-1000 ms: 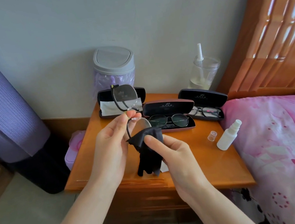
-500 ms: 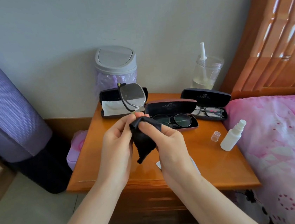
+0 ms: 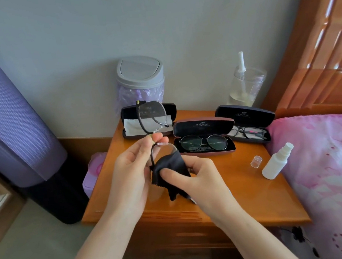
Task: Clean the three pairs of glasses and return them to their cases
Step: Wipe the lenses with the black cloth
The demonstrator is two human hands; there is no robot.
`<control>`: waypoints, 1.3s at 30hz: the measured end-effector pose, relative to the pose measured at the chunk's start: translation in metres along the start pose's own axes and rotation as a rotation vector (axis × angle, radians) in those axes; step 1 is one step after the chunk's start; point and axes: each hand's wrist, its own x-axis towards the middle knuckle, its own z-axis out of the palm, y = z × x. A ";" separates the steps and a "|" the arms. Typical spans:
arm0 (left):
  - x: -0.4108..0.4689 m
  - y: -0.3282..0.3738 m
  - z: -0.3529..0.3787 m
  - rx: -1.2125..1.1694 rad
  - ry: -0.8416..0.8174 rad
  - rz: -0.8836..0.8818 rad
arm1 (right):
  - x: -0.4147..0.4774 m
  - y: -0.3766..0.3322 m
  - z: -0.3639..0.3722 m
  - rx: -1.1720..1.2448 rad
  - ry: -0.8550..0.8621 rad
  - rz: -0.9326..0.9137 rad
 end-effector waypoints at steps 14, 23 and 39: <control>-0.002 -0.006 0.006 0.102 -0.009 0.035 | -0.001 0.006 -0.017 -0.008 0.008 0.034; -0.008 -0.008 0.009 0.214 -0.026 0.112 | 0.000 -0.004 -0.007 0.309 0.136 0.105; -0.007 -0.009 0.008 0.159 -0.017 0.077 | -0.006 -0.002 -0.013 0.323 0.209 0.232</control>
